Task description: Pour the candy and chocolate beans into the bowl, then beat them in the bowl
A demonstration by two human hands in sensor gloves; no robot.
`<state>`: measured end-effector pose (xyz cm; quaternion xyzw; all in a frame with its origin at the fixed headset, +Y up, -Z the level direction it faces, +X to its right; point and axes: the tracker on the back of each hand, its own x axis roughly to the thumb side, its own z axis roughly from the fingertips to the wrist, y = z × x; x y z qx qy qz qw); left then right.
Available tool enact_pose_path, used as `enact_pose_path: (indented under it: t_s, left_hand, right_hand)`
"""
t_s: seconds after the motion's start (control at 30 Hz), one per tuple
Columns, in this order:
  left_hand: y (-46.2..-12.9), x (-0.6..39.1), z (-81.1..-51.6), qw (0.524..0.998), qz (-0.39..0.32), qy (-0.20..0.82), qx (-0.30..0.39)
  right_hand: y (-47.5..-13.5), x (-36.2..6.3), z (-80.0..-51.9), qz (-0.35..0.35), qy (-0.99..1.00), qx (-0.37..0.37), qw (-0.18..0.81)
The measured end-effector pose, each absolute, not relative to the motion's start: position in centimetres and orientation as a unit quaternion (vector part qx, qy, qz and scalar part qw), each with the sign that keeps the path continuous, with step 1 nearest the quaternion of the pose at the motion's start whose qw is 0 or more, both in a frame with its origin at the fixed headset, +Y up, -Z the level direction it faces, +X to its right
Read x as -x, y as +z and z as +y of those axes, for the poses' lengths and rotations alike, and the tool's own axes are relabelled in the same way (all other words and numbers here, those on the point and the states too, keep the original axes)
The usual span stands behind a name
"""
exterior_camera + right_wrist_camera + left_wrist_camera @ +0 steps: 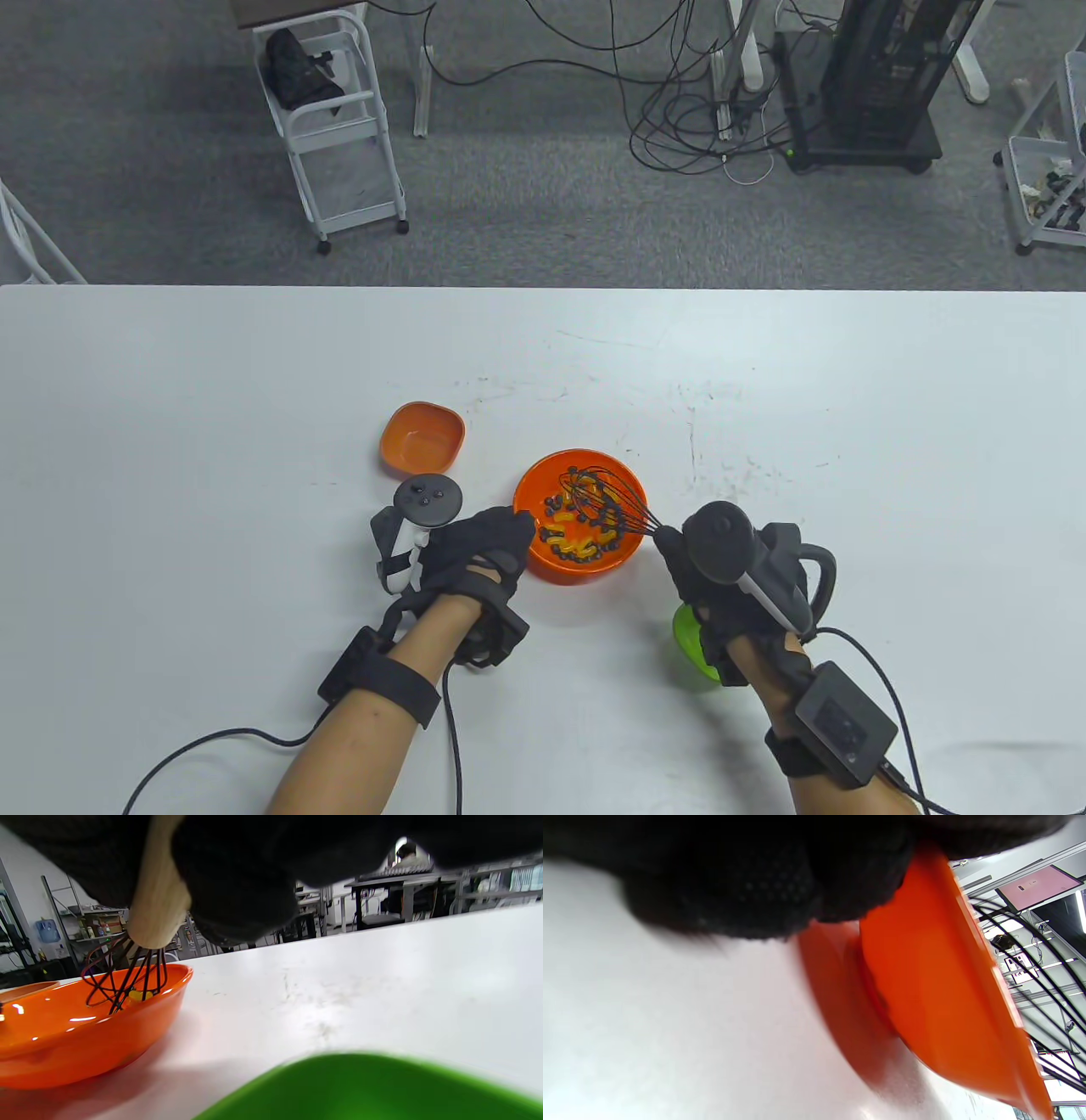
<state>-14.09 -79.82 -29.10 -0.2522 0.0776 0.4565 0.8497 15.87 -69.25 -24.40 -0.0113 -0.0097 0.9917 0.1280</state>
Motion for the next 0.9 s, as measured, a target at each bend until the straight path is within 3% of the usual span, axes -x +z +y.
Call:
enact_pose_path:
  t_s: [0.1, 0.37, 0.63, 0.9]
  left_hand:
    - [-29.1, 14.1, -79.8, 0.849, 0.078, 0.457, 0.254]
    - [-29.2, 14.1, -79.8, 0.848, 0.079, 0.459, 0.254]
    - [-29.2, 14.1, -79.8, 0.847, 0.077, 0.461, 0.252]
    - [-29.2, 14.1, -79.9, 0.844, 0.07, 0.466, 0.258]
  right_hand:
    - [-24.6, -15.3, -70.3, 0.026, 0.982, -0.004, 0.19]
    - [-23.9, -15.5, -68.0, 0.08, 0.985, -0.039, 0.151]
    - [-23.9, -16.6, -66.9, 0.033, 0.993, 0.007, 0.111]
    - [-24.4, -16.2, -69.1, 0.015, 0.989, 0.034, 0.142]
